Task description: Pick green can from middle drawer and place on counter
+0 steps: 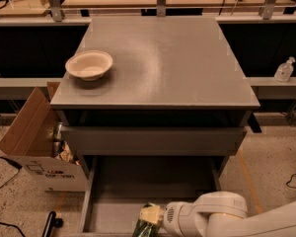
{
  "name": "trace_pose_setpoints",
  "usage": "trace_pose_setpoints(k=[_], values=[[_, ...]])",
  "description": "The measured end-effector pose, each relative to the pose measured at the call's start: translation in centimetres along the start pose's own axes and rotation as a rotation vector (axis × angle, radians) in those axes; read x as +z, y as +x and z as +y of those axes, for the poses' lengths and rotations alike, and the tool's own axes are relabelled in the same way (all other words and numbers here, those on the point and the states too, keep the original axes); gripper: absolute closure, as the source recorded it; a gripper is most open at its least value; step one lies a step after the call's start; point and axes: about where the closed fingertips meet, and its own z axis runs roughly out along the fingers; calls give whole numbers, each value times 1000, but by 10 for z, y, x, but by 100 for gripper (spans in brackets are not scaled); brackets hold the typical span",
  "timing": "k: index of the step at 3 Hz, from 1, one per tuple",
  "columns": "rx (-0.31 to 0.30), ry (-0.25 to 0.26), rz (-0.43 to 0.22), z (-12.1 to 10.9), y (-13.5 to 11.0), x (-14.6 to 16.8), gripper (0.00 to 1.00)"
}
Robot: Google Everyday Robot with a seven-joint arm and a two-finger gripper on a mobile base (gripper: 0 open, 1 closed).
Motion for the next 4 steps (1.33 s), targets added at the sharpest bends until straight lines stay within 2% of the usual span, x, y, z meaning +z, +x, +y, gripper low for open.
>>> trace_pose_setpoints(k=[1,2,3,4], values=[[-13,54,-37,-13,-2,-2,100],[-13,54,-37,-13,-2,-2,100],[-13,103,-40,-21,2,-4,100],[-59,176,-16,-46,19,-18,100]])
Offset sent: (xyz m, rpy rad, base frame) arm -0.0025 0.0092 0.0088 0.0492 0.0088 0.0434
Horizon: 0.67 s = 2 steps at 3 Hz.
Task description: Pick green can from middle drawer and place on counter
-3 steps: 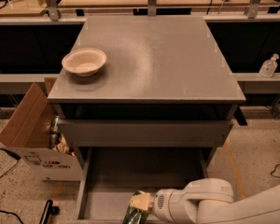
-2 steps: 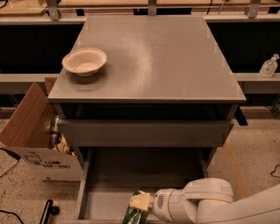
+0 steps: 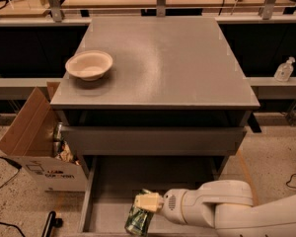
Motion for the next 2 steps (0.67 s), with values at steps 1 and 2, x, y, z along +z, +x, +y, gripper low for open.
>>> trace_pose_setpoints(k=[1,2], values=[[-60,57,39,-28,24,-24,100],[-83,100,70,-46,48,-51,100]])
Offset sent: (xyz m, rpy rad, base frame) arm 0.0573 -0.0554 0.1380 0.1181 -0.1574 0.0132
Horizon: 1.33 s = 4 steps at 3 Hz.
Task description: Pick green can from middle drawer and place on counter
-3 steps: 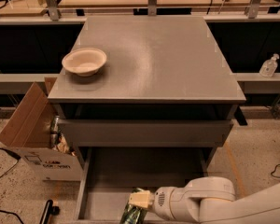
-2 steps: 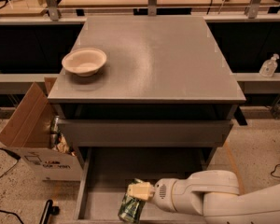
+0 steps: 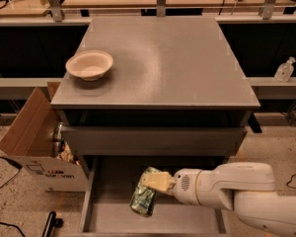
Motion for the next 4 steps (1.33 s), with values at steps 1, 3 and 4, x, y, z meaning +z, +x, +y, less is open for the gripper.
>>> trace_pose_setpoints(k=[1,3,4], values=[[-22,51,61,-28,52,-38,100],[-93,105,103,-89,145,-122,100],[-105,40,75,-96,188,-141,100]])
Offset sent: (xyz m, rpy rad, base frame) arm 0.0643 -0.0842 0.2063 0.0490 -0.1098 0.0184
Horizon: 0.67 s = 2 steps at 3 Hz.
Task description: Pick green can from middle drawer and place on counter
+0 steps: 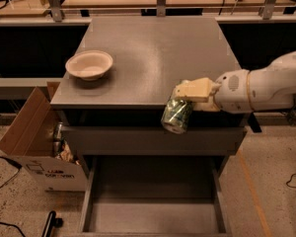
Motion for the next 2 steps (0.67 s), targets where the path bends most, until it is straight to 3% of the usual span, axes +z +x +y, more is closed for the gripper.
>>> trace_pose_setpoints(k=[1,2], values=[[1,-97,-18,-3,45,-2,100],[52,-126,-9,-3,62,0,100]])
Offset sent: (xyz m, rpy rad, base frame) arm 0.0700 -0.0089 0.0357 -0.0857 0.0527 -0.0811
